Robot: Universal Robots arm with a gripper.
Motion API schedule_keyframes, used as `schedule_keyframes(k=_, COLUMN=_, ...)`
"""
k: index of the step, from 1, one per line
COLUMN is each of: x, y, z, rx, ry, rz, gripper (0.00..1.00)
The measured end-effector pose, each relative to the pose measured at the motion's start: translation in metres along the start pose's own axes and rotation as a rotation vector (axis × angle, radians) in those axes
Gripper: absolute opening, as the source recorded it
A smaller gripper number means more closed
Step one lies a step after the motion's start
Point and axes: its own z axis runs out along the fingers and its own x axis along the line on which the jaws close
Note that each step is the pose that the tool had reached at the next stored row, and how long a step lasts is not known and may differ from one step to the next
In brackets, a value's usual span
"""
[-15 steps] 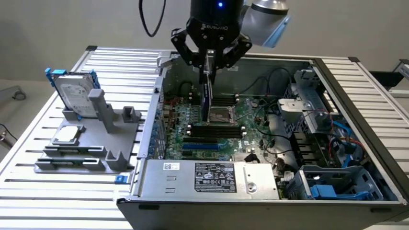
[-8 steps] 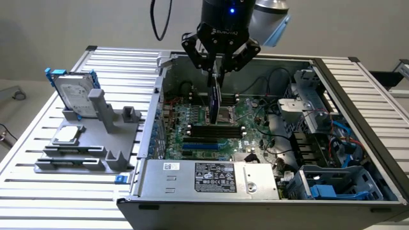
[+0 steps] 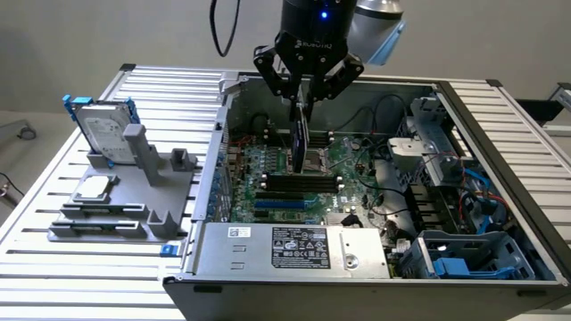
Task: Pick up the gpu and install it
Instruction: 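Insert the gpu into the slot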
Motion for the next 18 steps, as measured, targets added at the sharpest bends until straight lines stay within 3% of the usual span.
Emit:
schedule_keyframes(k=11, x=0.0002, y=0.0002, z=0.0005, rx=-0.0001, ry=-0.0004, rz=-0.001, gripper=0.27)
schedule_keyframes(k=18, x=0.0001, y=0.0003, z=0.0042, rx=0.0030, ry=0.0014, rz=-0.121, gripper=0.27)
